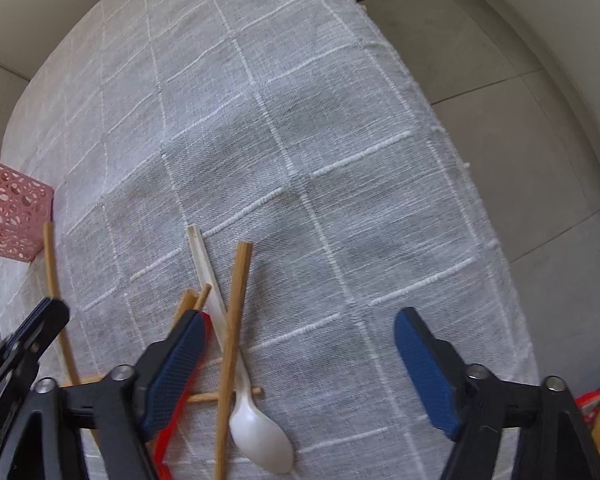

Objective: Organize utensils
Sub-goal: 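Grasp another chopstick from the pile with the left tool while the right tool grasps one, then carry the chopstick in the left tool above the basket while the right tool carries its chopstick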

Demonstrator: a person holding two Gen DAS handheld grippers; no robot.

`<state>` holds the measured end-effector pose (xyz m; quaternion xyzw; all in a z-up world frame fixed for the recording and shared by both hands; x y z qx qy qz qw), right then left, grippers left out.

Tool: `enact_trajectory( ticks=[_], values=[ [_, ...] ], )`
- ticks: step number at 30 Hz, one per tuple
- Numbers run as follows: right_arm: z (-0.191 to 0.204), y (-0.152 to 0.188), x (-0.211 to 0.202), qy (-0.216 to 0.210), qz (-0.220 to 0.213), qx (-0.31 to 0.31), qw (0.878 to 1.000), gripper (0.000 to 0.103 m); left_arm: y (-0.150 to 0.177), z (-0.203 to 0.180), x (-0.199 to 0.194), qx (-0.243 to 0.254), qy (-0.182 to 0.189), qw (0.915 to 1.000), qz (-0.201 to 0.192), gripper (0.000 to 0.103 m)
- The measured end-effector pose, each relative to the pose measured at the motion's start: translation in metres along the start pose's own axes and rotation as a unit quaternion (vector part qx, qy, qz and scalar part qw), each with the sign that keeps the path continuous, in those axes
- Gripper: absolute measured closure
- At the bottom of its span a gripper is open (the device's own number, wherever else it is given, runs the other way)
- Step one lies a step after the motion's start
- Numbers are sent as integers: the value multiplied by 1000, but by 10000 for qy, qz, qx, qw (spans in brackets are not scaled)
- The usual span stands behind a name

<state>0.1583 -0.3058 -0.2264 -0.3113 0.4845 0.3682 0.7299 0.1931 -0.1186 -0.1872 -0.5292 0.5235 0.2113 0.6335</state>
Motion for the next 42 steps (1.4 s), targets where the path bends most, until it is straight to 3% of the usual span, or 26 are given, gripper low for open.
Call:
enact_trajectory(
  ticks=[4,11,16,24,30,34,38,42],
  values=[
    [5,1,12,-10,137,25,9999,53,7,5,-12,0,9,10000,-31,95],
    [19,1,22,-11,105,-52,9999,68,19,15,-22,68,-100,9999,-26,95],
    [31,5,31,-162,230,-48,9996,88,26,29,-30,10,-147,9999,-32,95],
    [37,6,22,-321,105,58,9994,93,27,48,-47,-181,-176,9995,-206,95],
    [46,11,-15,-674,-268,-37,9974,95,21,60,-79,-302,-325,9966,-697,95],
    [57,19,-47,-875,-663,-219,9937,95,15,69,-108,-448,-446,9905,-1224,95],
    [70,28,-84,-1133,-1150,-426,9860,95,6,77,-141,-597,-581,9786,-1880,95],
    [88,35,-126,-1513,-1723,-630,9713,95,-2,88,-174,-709,-854,9589,-2610,95]
  ],
)
Point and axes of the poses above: each gripper's, at about its wrist camera, not at the fingertips, and x roughly the way its jaws point, z to its left, y to its underside, the point moved 5 cm from there along x, roughly the way its jaws point, and after that the axes turned 7 degrees about x, right-handed, at the moved point
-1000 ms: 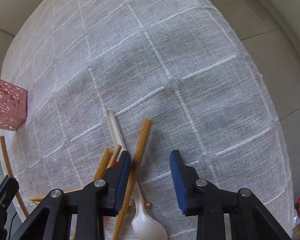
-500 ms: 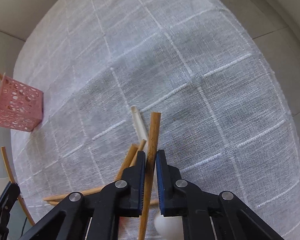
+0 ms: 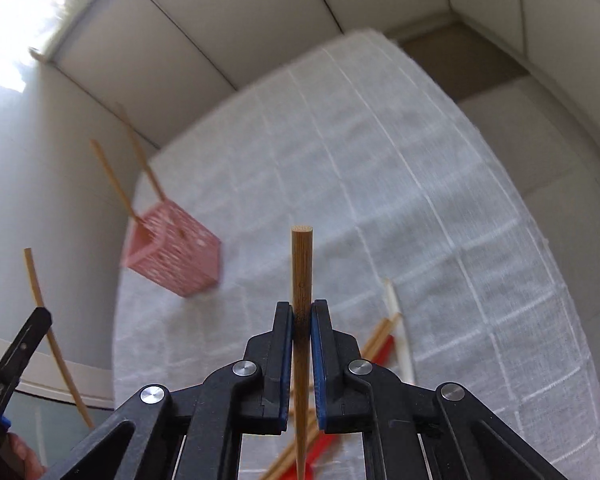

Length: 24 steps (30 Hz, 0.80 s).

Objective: Organize utensils
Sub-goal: 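Carry the chopstick in the left tool above the basket while the right tool carries its chopstick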

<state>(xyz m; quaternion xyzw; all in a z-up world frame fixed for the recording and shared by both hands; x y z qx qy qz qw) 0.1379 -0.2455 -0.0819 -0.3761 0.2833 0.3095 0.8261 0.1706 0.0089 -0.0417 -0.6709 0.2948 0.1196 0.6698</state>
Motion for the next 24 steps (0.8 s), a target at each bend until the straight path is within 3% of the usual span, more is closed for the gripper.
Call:
enact_trajectory(
  ticks=[7,15,24],
  values=[
    [56,-21,-33,-321,-964,-380,9941,95,-30,12,-14,-192,-271,9935,-1084,95],
    [114,-58,-36,-622,-1777,-880,9782,95,-66,36,14,-241,-497,9843,-1679,95],
    [163,-90,6,-1083,-2289,-1203,9599,95,-92,54,56,-534,-531,9737,-2149,95]
  ],
)
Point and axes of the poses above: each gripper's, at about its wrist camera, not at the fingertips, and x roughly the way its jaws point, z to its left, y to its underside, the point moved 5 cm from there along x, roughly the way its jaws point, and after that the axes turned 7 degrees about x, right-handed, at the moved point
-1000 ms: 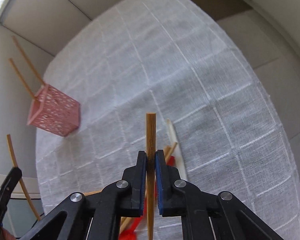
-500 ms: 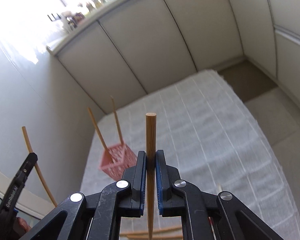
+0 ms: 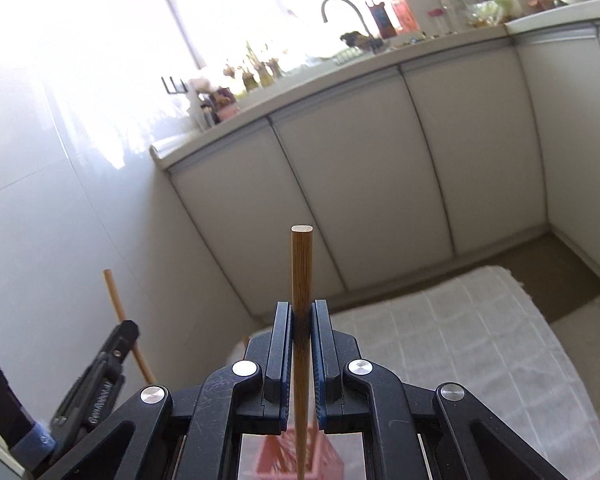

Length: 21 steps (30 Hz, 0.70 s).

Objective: Organize utensils
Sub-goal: 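Carry the chopstick in the left tool above the basket while the right tool carries its chopstick, then open the left tool over the basket while the right tool releases its chopstick into it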

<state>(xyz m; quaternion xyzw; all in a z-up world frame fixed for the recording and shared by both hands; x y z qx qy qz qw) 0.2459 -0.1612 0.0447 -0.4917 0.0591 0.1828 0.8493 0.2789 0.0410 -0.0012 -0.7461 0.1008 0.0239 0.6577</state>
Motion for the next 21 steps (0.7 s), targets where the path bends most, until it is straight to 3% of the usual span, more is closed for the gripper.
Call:
enact_trajectory(
  ticks=[7,16,21],
  values=[
    [-1,19,43,-59,-34,-250,9997,95,34,0,36,102,36,9998,139,95],
    [-15,45,77,-77,366,-241,9990,94,47,-5,45,200,193,9991,322,95],
    [-17,44,75,-121,404,-203,9989,89,41,-4,47,238,212,9984,470,80]
  ],
)
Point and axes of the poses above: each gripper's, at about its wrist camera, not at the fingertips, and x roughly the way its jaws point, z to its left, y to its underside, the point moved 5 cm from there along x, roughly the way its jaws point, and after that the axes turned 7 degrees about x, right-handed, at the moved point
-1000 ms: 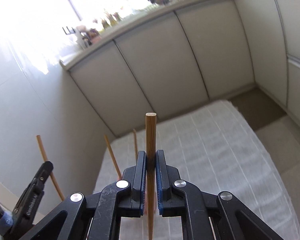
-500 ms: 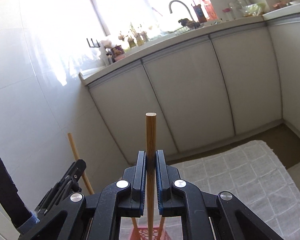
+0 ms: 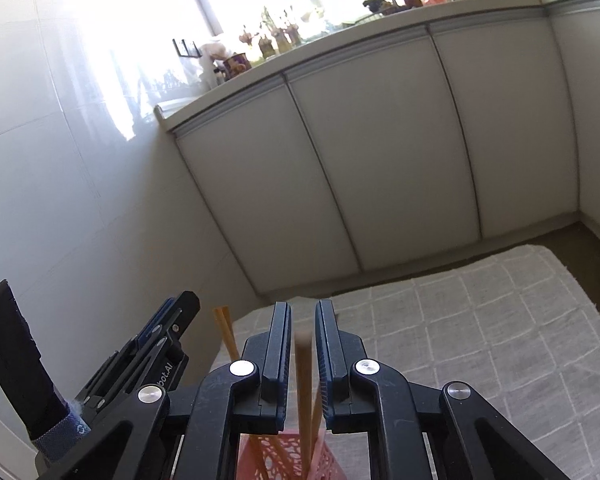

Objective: Organize utensils
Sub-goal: 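Open the left tool over the basket while the right tool releases its chopstick into it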

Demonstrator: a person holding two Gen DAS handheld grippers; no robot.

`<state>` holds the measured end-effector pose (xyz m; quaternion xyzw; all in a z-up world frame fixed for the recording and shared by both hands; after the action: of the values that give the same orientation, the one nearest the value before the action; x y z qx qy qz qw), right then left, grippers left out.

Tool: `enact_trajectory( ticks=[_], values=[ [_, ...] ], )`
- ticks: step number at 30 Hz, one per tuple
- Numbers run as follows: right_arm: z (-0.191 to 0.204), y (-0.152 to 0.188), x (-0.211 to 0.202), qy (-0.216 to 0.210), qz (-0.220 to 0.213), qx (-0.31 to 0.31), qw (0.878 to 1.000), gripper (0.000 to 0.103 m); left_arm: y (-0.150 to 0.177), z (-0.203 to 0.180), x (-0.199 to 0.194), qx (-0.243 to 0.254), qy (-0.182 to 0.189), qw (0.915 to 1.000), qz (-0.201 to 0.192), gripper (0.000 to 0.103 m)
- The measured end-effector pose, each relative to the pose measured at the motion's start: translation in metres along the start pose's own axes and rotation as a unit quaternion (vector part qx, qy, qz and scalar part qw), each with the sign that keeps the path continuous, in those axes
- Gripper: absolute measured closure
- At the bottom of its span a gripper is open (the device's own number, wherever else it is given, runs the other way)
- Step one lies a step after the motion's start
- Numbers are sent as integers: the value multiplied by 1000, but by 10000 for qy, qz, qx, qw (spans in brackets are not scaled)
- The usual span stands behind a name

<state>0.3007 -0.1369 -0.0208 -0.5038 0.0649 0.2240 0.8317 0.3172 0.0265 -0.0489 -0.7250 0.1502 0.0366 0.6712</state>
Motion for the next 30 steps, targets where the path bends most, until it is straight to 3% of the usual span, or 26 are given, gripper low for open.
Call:
enact_trajectory(
  ticks=[7,19,21,30],
  values=[
    [-3,-7,-17,25,30,165,9999,79,-2,5,-15,56,-62,9997,230,71],
    [-35,-1,-83,735,358,380,9959,54,10,11,-74,98,-186,9940,1077,35],
    [-46,3,-97,859,425,461,9943,50,15,10,-82,82,-178,9914,1292,27],
    [-92,38,-141,1440,1023,812,9809,32,51,-18,-112,236,0,9731,2293,18]
  ],
)
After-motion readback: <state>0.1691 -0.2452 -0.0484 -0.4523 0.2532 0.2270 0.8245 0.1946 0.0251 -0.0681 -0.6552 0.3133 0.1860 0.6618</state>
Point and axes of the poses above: each gripper's, at about its wrist camera, not at the fingertips, and x roughly the way its jaws point, z to its left, y to its underside, the point moved 5 cm from there along x, roughly the way its jaws point, and after that the axes turned 7 degrees about x, right-handed, at the moved point
